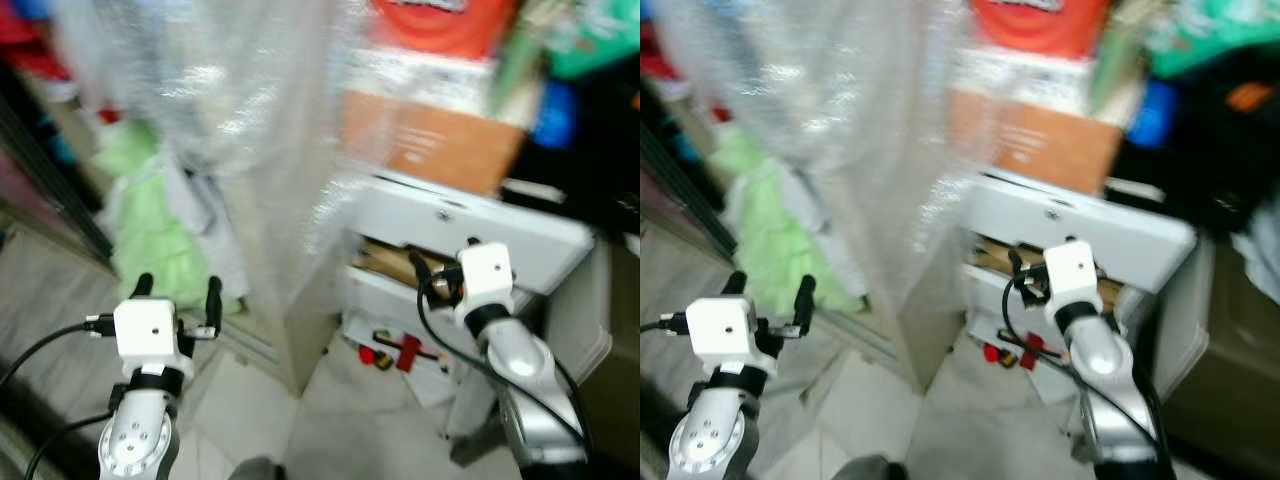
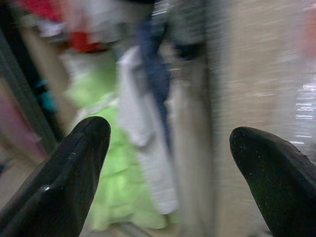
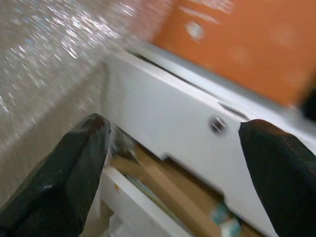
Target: Clean up the room
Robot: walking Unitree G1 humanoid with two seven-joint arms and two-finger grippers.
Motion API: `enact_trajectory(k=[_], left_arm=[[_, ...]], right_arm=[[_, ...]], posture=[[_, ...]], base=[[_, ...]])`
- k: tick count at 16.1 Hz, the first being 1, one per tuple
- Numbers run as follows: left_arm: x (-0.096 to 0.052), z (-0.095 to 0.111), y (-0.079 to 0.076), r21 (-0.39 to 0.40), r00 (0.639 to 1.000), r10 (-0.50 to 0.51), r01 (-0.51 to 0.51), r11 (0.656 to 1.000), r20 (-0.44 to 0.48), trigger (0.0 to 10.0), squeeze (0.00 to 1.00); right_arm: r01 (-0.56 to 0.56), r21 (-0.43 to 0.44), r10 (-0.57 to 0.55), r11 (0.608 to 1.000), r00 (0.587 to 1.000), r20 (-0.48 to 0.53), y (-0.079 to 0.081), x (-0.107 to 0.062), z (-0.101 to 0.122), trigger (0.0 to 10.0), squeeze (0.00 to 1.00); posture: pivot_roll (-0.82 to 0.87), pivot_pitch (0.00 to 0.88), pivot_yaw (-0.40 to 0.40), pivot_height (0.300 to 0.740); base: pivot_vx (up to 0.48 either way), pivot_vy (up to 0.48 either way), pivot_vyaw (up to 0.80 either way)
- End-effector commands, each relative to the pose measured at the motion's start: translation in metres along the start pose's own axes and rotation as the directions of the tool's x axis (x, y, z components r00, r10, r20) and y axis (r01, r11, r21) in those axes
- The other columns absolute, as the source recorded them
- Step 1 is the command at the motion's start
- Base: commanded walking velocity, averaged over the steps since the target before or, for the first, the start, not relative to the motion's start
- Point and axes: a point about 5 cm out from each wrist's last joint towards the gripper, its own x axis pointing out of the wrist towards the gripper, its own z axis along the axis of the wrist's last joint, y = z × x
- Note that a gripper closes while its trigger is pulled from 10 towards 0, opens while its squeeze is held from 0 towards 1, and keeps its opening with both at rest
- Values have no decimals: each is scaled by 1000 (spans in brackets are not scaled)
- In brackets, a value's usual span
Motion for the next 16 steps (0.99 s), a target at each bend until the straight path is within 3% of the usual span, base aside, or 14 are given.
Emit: enact_trajectory(k=[1, 6, 9, 11, 16], left_arm=[[0, -6, 8, 35, 998, 50, -49, 998, -27, 10000, 0], [2, -13, 13, 116, 978, 206, -200, 973, -34, 10000, 0], [7, -22, 12, 131, 988, 147, -140, 981, -47, 10000, 0], [15, -24, 10, 143, 994, 95, -88, 986, -45, 10000, 0], [37, -16, 6, 163, 1000, 15, -17, 986, 14, 10000, 0]], right_arm=[[-44, 22, 43, 999, 999, 23, 11, 6, 6, 10000, 0], [-108, 56, 106, 993, 994, 41, 30, 29, 10, 10000, 0], [-28, 80, 28, 996, 1000, 1, 27, 26, -3, 10000, 0], [73, 124, -69, 990, 997, -41, 15, 21, -14, 10000, 0], [180, 103, -177, 978, 983, -39, 1, 12, -17, 10000, 0]], posture=[[-73, 9, -9, 740], [-25, 0, -53, 740], [-49, 0, -10, 740], [-84, 0, 39, 740], [-117, 0, 86, 740]], base=[[0, 0, 800], [0, 0, 246], [0, 0, 0], [0, 0, 0], [0, 0, 0]])
